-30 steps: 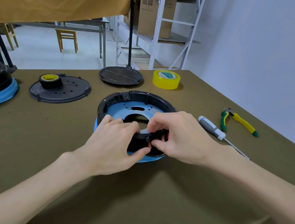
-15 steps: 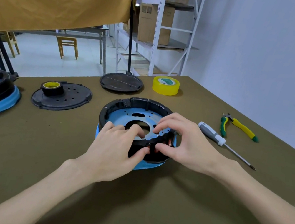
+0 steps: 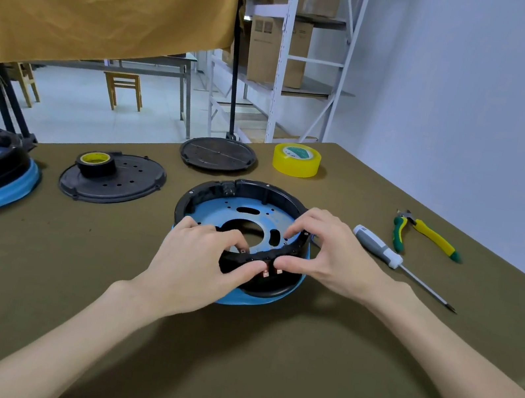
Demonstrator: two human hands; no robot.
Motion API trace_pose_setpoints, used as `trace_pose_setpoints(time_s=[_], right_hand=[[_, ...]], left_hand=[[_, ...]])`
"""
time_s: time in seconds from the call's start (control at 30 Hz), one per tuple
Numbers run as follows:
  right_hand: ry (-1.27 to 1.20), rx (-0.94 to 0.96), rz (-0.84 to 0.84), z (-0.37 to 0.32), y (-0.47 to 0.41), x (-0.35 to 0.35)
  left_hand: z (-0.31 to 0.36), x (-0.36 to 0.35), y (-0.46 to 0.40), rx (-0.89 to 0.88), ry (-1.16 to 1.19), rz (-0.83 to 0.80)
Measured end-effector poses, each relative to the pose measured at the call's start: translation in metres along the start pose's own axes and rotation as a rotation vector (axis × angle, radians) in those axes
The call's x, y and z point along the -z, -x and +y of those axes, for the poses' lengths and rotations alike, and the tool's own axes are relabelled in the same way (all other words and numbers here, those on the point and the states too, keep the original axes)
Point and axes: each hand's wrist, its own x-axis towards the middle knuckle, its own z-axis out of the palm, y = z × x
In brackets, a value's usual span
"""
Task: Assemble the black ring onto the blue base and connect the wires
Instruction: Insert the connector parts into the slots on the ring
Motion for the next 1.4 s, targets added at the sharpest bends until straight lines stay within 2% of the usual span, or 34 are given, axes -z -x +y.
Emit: trace_pose_setpoints(time_s=[0.17, 0.37, 0.53, 0.8, 1.03, 1.27, 1.4], right_hand=[[-0.161, 0.010, 0.121, 0.004, -0.002, -0.014], [-0.197, 0.085, 0.057, 0.012, -0.004, -0.008], [-0.237, 0.098, 0.122, 0.012, -0.004, -0.016], [-0.127, 0.087, 0.047, 0.011, -0.006, -0.018], [-0.186, 0.028, 0.029, 0.003, -0.005, -0.019], [-0.176, 0.013, 0.040, -0.004, 0.003, -0.017], [-0.081, 0.012, -0.014, -0.009, 0.005, -0.009]], left_hand=[[0.002, -0.003, -0.002, -0.009, -0.066, 0.059], [0.002, 0.002, -0.004, 0.017, -0.066, -0.017], [0.000, 0.002, -0.008, 0.016, -0.095, -0.030], [-0.003, 0.000, -0.006, -0.051, -0.135, -0.022], [-0.002, 0.004, -0.005, -0.136, -0.148, 0.031], [0.007, 0.006, 0.000, -0.120, -0.178, 0.074], [0.010, 0.008, 0.003, -0.112, -0.196, 0.072]])
